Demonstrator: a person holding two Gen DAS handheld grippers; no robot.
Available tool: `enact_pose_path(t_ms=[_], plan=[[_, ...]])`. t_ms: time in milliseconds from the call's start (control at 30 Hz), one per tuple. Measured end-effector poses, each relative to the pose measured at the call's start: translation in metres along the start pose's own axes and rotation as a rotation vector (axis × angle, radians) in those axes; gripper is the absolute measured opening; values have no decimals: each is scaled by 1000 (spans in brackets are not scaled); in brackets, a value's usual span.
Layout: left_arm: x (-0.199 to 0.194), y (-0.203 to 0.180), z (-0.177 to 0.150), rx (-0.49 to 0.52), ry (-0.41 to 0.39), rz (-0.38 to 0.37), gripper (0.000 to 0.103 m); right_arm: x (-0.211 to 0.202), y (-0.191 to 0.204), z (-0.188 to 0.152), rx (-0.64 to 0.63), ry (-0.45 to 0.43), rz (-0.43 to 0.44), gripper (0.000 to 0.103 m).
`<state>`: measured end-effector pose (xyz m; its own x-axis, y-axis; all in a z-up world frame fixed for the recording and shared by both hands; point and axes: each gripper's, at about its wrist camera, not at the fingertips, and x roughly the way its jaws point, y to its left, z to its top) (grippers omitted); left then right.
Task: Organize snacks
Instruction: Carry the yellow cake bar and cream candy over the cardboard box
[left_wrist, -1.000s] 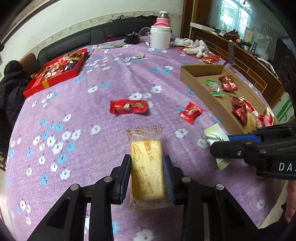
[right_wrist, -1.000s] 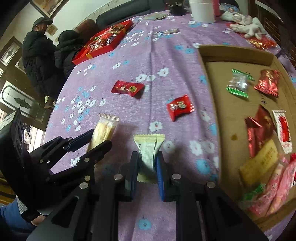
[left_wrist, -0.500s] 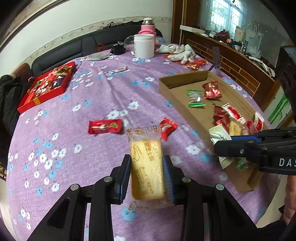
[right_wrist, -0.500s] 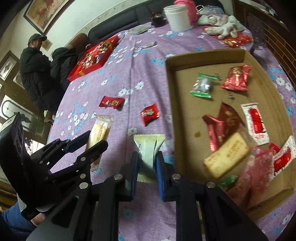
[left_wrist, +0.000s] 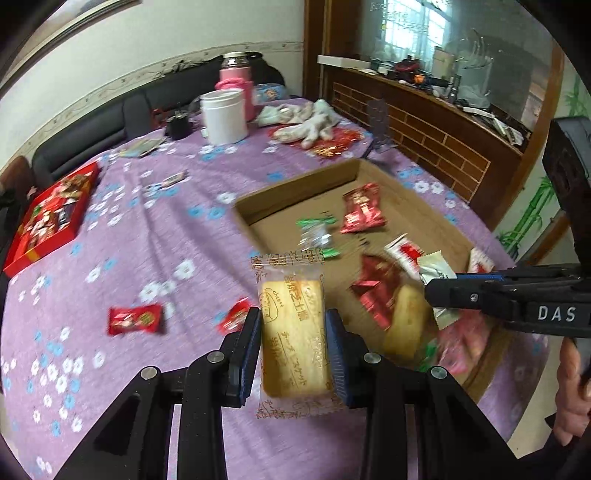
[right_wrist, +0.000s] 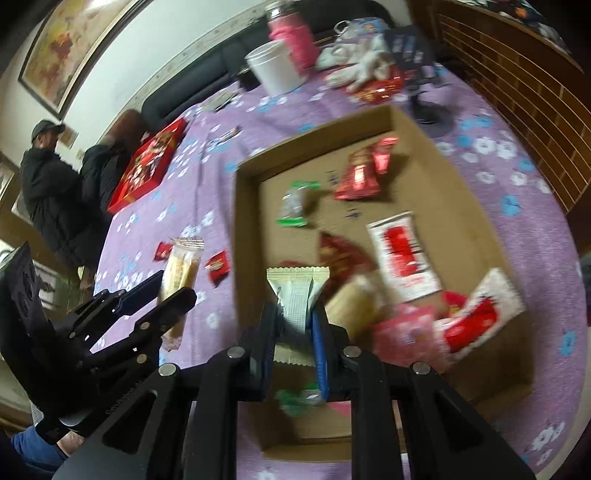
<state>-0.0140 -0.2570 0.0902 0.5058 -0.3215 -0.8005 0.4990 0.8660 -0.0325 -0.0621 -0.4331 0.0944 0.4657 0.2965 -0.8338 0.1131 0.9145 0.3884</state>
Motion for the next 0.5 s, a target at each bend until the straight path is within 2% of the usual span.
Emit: enact_pose_path(t_ms=[267, 500], plan=[[29, -35, 20, 29, 26, -51, 36, 1, -31, 8, 24, 10, -43, 18], [49, -58, 22, 50, 54, -65, 36, 13, -41, 15, 3, 29, -68, 18]])
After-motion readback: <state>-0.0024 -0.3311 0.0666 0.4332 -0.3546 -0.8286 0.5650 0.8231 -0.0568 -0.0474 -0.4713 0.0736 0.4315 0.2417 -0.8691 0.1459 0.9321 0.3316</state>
